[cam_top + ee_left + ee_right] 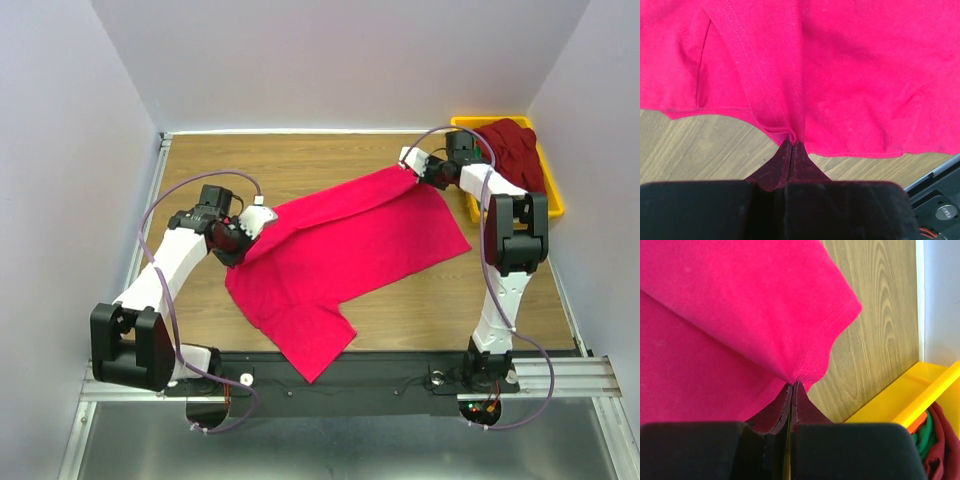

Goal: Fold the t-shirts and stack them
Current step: Fold the tshirt

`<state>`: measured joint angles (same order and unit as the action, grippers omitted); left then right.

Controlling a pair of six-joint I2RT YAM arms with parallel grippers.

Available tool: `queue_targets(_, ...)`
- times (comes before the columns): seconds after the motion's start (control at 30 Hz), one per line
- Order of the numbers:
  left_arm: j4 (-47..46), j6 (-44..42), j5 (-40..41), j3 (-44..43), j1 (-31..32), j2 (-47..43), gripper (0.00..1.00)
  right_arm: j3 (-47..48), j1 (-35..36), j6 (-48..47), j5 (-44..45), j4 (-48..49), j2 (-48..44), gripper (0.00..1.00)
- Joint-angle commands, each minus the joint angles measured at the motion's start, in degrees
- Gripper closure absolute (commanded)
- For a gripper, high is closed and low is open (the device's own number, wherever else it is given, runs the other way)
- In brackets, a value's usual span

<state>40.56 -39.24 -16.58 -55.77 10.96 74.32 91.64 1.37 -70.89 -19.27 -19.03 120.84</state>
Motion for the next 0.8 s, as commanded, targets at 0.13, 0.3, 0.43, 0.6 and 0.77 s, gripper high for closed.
queue_targets(0.13, 1.0, -1.8, -0.9, 2.0, 0.7, 1.3, 1.00, -2.3, -0.8, -5.0, 1.8, 1.5, -4.5, 0.99)
queue_targets(0.3, 1.9, -2.8, -1.8, 2.3, 1.4, 1.3, 0.91, -3.3, -0.9, -5.8, 2.4, 1.3, -4.6, 0.97)
queue_targets(0.43, 5.3, -4.7, -4.1, 0.8, 1.6, 0.6, 0.60, -4.4, -1.1, -6.7, 2.5, 0.2, -6.2, 0.60)
queue_targets(0.6, 6.1, -2.9, -6.8, -4.8, -1.1, -0.2, 0.50, 0.9, -2.3, -0.8, 0.2, -2.0, -7.2, 0.37)
queue_targets(0.77, 0.1, 5.0, -5.4, -8.4, -3.1, 4.5, 0.51, 14.5, -1.5, 10.5, -2.2, -6.7, -1.1, 0.43)
